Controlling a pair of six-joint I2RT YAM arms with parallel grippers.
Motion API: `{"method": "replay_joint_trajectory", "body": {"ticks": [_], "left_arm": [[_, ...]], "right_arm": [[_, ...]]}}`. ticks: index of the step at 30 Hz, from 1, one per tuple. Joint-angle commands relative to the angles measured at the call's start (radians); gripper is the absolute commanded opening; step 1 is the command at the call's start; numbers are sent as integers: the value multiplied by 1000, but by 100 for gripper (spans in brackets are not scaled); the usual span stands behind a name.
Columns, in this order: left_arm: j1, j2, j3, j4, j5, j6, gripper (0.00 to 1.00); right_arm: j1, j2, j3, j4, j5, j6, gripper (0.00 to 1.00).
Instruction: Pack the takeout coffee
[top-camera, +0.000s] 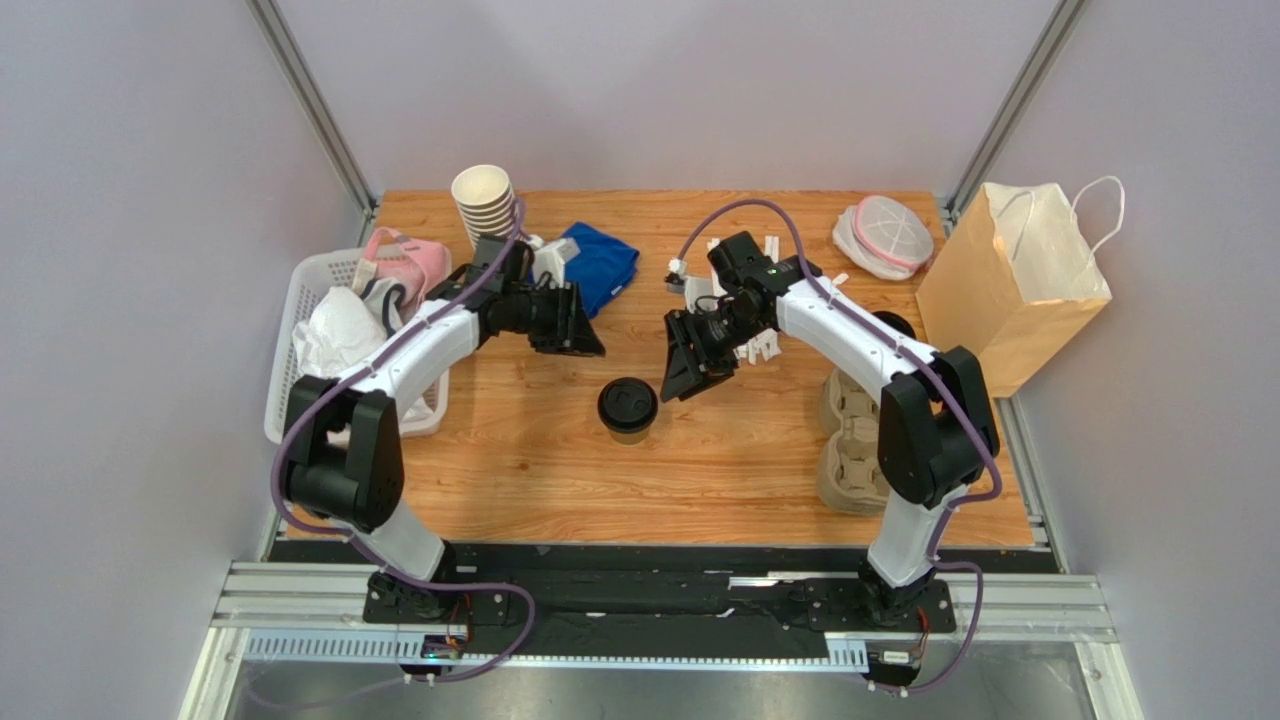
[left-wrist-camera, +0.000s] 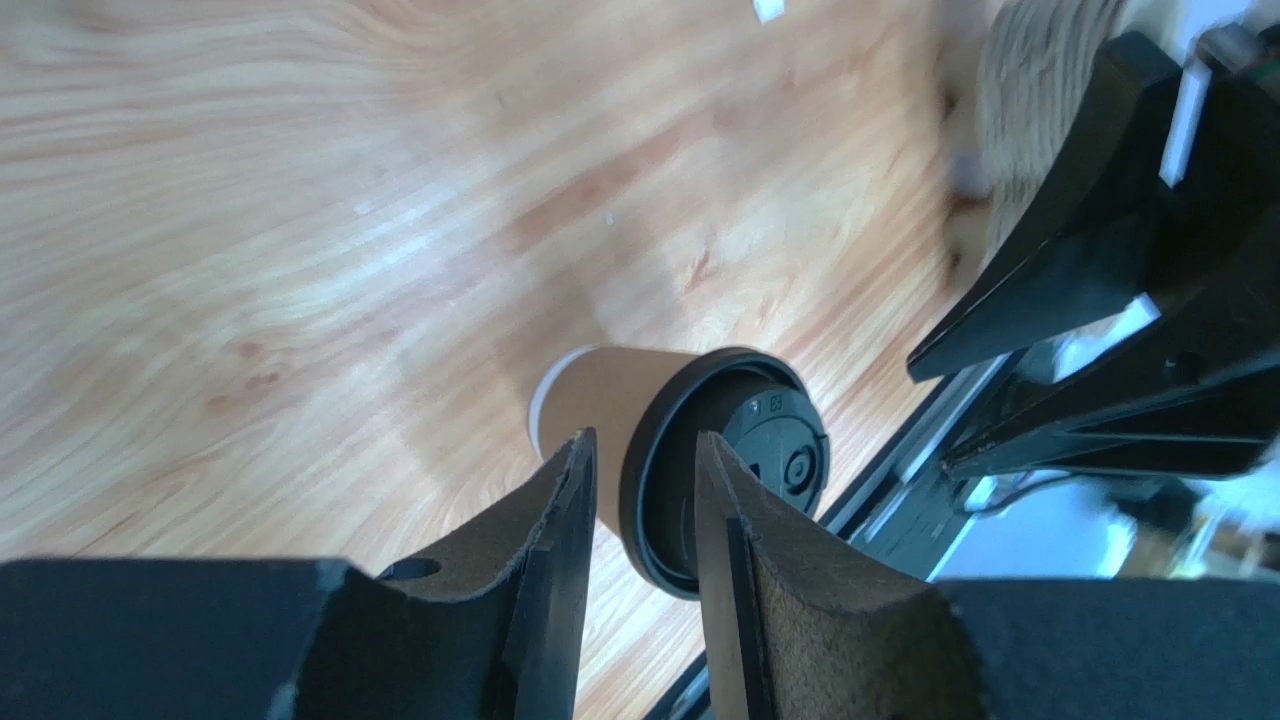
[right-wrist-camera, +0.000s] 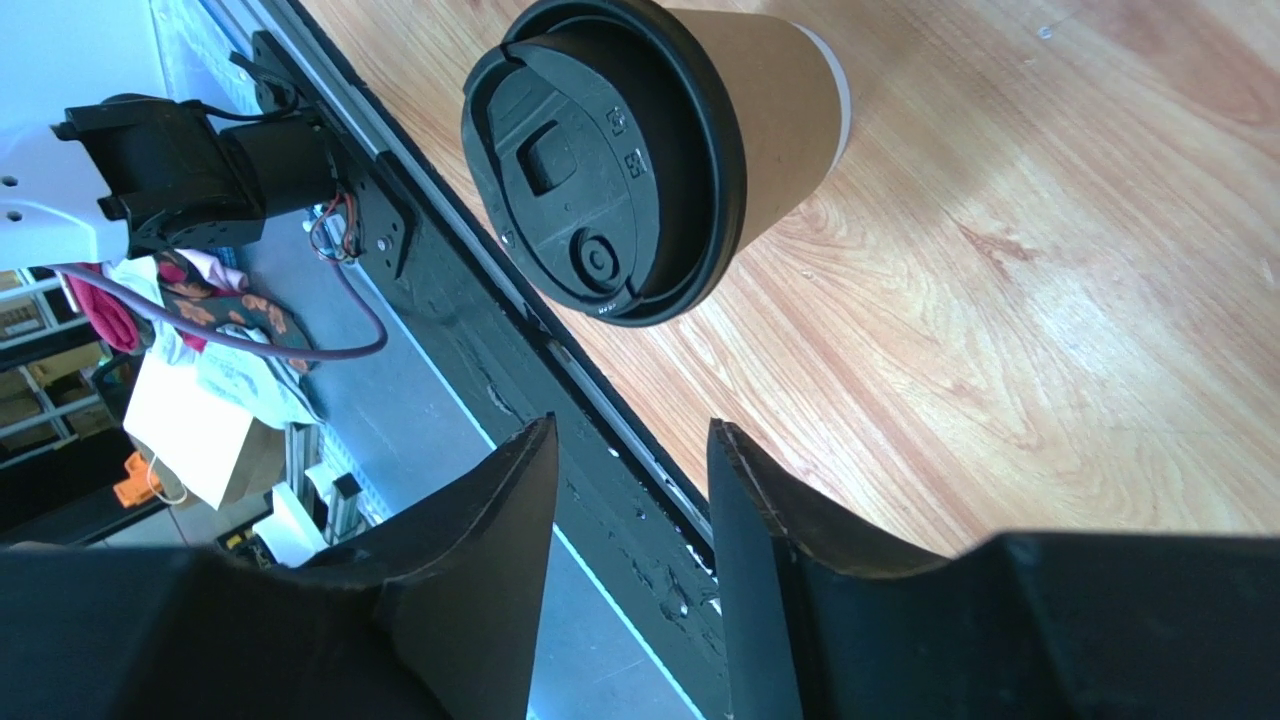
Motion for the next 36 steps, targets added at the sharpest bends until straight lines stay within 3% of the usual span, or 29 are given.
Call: {"method": "replay_joint_trajectory", "body": {"ticks": [1,5,7,10,15,23,36], "left_arm": [[101,-177,-105,65,101,-102,38],[116,-362,-338,101,178,-258,38],[113,-403,-417,172,214,-351,31],[80,-435,-487,177,219,-326,24],[9,-427,-576,278,193,-378,21],[-29,-187,-439,445,159,-352,17],[-39,59,-172,430,90,-200,17]], "right_arm": [[-19,-61,-24,40,-24,-14,46],[-27,-65,-27,53,-19,-4,46],[-27,-68,-30,62,-16,-6,45],[-28,-82,-47,65,-12,-15,45],[-30,-82,-70,63,-15,-24,45],[-33,-78,-102,68,-18,-35,45],[-37,-85,-142,79,2,-46,47]]}}
